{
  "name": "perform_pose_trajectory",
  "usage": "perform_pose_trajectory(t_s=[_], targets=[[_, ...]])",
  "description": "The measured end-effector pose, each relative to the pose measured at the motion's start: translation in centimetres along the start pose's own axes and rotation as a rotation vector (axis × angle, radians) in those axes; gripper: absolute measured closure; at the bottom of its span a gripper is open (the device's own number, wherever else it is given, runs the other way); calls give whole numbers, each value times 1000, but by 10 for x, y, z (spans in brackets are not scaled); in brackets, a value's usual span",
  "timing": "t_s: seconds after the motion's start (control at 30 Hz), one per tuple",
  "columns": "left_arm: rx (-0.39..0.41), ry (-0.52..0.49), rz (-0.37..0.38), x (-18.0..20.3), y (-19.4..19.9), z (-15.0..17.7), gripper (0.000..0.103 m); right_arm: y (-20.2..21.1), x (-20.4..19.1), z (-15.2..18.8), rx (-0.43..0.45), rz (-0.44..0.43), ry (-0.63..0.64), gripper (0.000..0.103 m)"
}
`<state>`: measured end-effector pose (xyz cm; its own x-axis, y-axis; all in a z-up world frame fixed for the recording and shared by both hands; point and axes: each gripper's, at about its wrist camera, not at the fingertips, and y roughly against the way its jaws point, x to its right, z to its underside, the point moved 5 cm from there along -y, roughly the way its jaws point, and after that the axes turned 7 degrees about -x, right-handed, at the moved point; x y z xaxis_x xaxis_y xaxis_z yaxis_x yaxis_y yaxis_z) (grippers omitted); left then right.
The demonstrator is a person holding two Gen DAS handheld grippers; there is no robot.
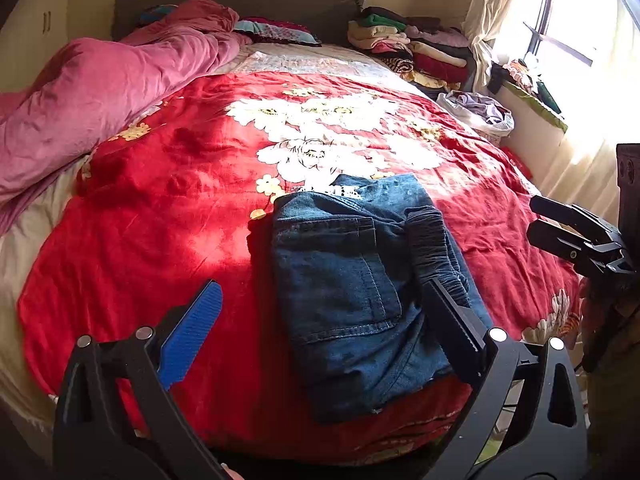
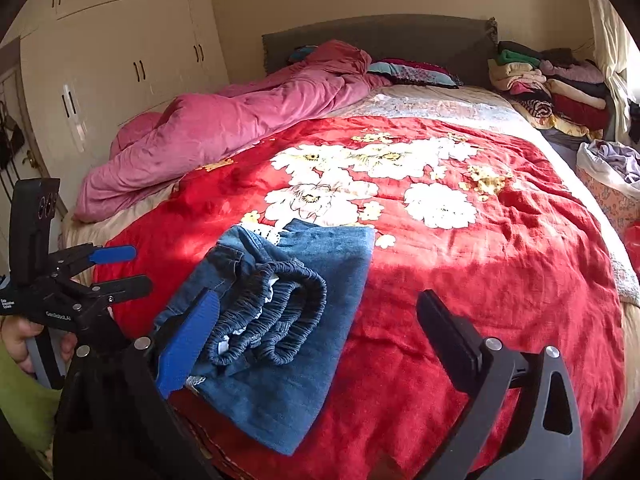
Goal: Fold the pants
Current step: 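Grasp the edge of the folded pants with the left tool and lift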
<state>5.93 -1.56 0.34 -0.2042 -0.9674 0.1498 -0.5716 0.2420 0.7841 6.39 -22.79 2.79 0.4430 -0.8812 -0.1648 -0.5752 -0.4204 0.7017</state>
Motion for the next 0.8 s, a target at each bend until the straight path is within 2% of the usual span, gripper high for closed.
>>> perform_pose_trajectory(t_s=[0.37, 0.8], targets=[[-56, 43, 3, -10, -23, 10, 10, -22, 9, 18, -84, 22, -28, 4], [-148, 130, 81, -15, -69, 17, 10, -64, 16, 36, -197, -30, -104, 5]])
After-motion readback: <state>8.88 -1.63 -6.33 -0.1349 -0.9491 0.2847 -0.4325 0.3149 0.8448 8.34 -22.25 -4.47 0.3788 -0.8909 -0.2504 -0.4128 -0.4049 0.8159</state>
